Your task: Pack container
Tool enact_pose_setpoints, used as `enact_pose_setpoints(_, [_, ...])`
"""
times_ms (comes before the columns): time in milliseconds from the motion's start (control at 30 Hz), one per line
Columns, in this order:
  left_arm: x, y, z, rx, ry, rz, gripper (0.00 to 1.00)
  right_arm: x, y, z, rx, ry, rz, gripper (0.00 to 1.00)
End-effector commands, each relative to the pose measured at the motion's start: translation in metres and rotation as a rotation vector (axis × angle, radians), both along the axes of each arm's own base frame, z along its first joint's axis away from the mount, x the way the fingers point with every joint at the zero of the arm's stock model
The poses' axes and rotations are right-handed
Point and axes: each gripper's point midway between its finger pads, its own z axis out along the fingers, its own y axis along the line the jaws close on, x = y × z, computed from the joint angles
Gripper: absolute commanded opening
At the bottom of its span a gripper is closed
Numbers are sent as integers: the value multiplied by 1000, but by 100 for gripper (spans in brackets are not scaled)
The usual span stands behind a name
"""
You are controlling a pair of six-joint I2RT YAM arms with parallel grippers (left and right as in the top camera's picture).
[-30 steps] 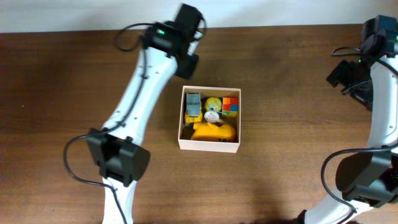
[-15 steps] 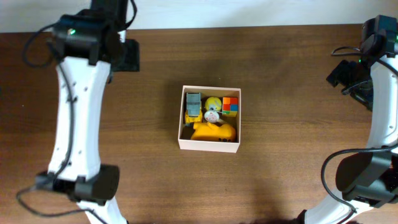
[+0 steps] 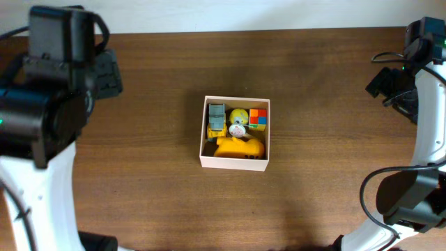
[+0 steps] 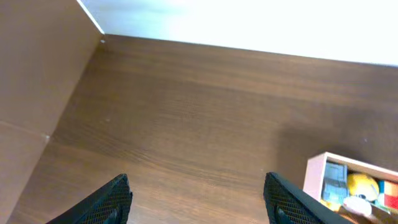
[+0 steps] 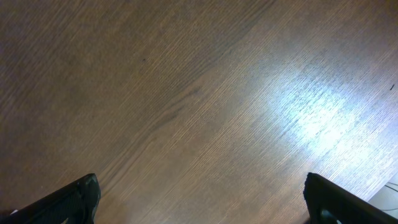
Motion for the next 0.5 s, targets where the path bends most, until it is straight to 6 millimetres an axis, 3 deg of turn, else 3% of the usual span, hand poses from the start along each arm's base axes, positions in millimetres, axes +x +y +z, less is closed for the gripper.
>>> enact_pose_setpoints(0, [-13,13,12,20,-57,65,70,0,-1,-2,1,4,-12,99])
enact_pose_setpoints(133, [-8,12,2,16,-73,65,70,0,-1,-2,1,4,-12,99])
enact_pose_setpoints(200, [-3,10,-14,13,-74,62,70,0,-1,-2,1,4,-12,99])
enact_pose_setpoints(367, [7,6,-76,-23,-80,75,75,0,-1,-2,1,4,-12,99])
enact_pose_setpoints(400, [8,6,-103,-38,-78,91,75,0,-1,-2,1,4,-12,99])
enact_pose_setpoints(467, [8,6,-130,-49,-72,105,76,0,-1,-2,1,4,-12,99])
